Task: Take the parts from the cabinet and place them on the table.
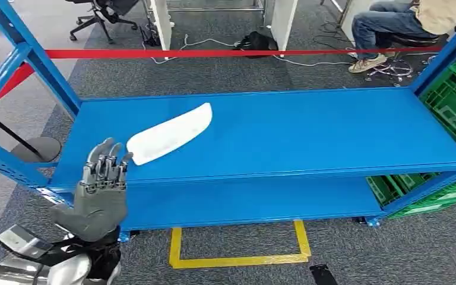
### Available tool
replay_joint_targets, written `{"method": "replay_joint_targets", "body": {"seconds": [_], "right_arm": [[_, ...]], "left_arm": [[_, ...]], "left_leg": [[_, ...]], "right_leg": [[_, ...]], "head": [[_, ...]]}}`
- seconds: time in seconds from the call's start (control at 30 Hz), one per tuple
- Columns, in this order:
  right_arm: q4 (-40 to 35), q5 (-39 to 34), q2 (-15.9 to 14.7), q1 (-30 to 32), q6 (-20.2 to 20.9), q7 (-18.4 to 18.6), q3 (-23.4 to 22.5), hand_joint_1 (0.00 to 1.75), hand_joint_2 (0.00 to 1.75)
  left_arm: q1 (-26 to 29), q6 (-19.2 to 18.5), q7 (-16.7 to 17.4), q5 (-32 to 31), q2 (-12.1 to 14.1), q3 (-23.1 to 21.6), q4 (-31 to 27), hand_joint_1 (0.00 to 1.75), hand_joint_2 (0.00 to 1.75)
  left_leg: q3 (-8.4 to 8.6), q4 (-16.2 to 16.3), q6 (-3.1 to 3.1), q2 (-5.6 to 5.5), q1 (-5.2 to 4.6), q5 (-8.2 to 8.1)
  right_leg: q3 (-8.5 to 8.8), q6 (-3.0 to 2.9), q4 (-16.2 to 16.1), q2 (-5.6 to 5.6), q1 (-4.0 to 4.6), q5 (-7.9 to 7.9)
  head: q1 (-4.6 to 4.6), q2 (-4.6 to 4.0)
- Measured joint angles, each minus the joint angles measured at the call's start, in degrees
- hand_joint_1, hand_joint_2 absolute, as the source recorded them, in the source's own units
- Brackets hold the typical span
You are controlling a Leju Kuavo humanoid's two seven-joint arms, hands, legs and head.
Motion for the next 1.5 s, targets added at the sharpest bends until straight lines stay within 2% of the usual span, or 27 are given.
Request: {"method": "replay_joint_targets", "body": {"seconds": [0.2, 0.37, 0.53, 0.57, 0.7, 0.83, 0.97, 1.07, 1.13, 1.23, 1.4, 1.5], "right_arm": [[0.0, 0.2, 0.0, 0.0, 0.3, -0.2, 0.0, 0.00, 1.75], [0.0, 1.1, 0.0, -0.4, 0.8, -0.3, 0.1, 0.00, 1.75], [0.0, 1.6, 0.0, -0.8, 1.1, -0.1, 0.3, 0.00, 1.75], [0.0, 1.9, 0.0, -1.0, 1.1, 0.0, 0.6, 0.00, 1.75], [0.0, 2.1, 0.0, -1.6, 1.3, 0.4, 1.3, 0.00, 1.75], [0.1, 2.5, 0.0, -1.9, 1.6, 0.9, 2.2, 0.00, 1.75], [0.1, 3.0, 0.0, -2.6, 1.9, 1.3, 3.1, 0.00, 1.75], [0.1, 3.1, 0.0, -2.7, 2.0, 1.4, 3.7, 0.00, 1.75], [0.1, 3.5, 0.0, -2.7, 2.3, 1.4, 4.1, 0.00, 1.75], [0.1, 4.2, 0.0, -3.2, 2.6, 2.0, 5.1, 0.00, 1.75], [0.2, 4.3, 0.0, -3.9, 3.1, 2.8, 6.9, 0.00, 1.75], [0.2, 3.5, 0.0, -4.1, 3.2, 3.2, 7.8, 0.00, 1.75]], "left_arm": [[-0.1, 1.4, 2.1, -3.8, 0.0, 0.0, 0.4, 0.00, 0.00], [-3.3, 5.0, 7.0, -15.5, 0.8, 0.2, 2.1, 0.00, 0.00], [-7.3, 8.3, 8.5, -21.7, 1.5, 0.8, 5.2, 0.00, 0.00], [-8.3, 8.9, 9.6, -24.1, 1.9, 1.2, 6.2, 0.00, 1.75], [-11.7, 10.8, 11.8, -29.6, 3.3, 1.8, 10.1, 0.00, 1.75], [-15.9, 13.8, 16.1, -40.3, 5.0, 1.3, 16.1, 0.00, 1.75], [-20.5, 14.2, 17.1, -43.6, 6.0, 0.4, 23.4, 0.00, 1.75], [-22.1, 14.3, 17.4, -44.3, 6.5, -0.1, 26.3, 0.00, 1.75], [-23.8, 14.0, 18.9, -46.5, 7.1, -0.8, 28.8, 0.00, 1.75], [-28.0, 14.4, 20.2, -49.9, 8.2, -2.4, 35.7, 0.00, 1.75], [-35.7, 15.9, 20.4, -53.6, 9.4, -5.4, 48.2, 0.00, 1.75], [-39.6, 17.8, 23.5, -57.6, 9.6, -7.4, 54.2, 0.00, 1.75]], "left_leg": [[0.00, 0.0, 0.00, 0.01, 0.01, 0.03], [-0.04, 0.0, 0.08, -0.01, 0.00, 0.08], [-0.04, 0.0, 0.12, -0.01, 0.00, 0.13], [-0.04, 0.0, 0.11, -0.01, 0.00, 0.14], [-0.04, 0.0, 0.07, 0.00, 0.01, 0.19], [-0.05, 0.0, 0.07, -0.01, 0.00, 0.20], [-0.05, 0.0, 0.07, 0.00, 0.00, 0.21], [-0.05, 0.0, 0.07, 0.00, 0.00, 0.21], [-0.07, 0.0, 0.07, 0.00, 0.00, 0.21], [-0.09, 0.0, 0.06, 0.00, 0.00, 0.26], [-0.10, 0.0, 0.08, 0.00, 0.00, 0.36], [-0.12, 0.0, 0.09, 0.00, 0.00, 0.37]], "right_leg": [[0.00, 0.02, 0.0, 0.01, -0.01, 0.02], [0.03, 0.09, 0.0, -0.02, -0.03, 0.07], [0.03, 0.11, 0.0, -0.04, -0.03, 0.13], [0.03, 0.11, 0.0, -0.02, -0.02, 0.14], [0.01, 0.10, 0.0, -0.02, -0.02, 0.15], [0.01, 0.11, 0.0, -0.02, -0.02, 0.16], [0.02, 0.14, 0.0, 0.01, -0.03, 0.21], [0.01, 0.14, 0.0, 0.00, -0.03, 0.21], [0.00, 0.14, 0.0, -0.01, -0.03, 0.21], [-0.03, 0.13, 0.0, -0.01, -0.03, 0.22], [-0.05, 0.11, 0.1, 0.00, -0.03, 0.31], [-0.05, 0.10, 0.1, 0.00, -0.03, 0.32]], "head": [[0.02, 0.00], [0.02, 0.00], [0.02, 0.00], [0.00, 0.00], [0.02, 0.00], [-0.02, 0.00], [0.00, 0.00], [0.00, 0.00], [0.00, 0.00], [0.00, 0.00], [0.02, 0.00], [0.00, 0.00]]}}
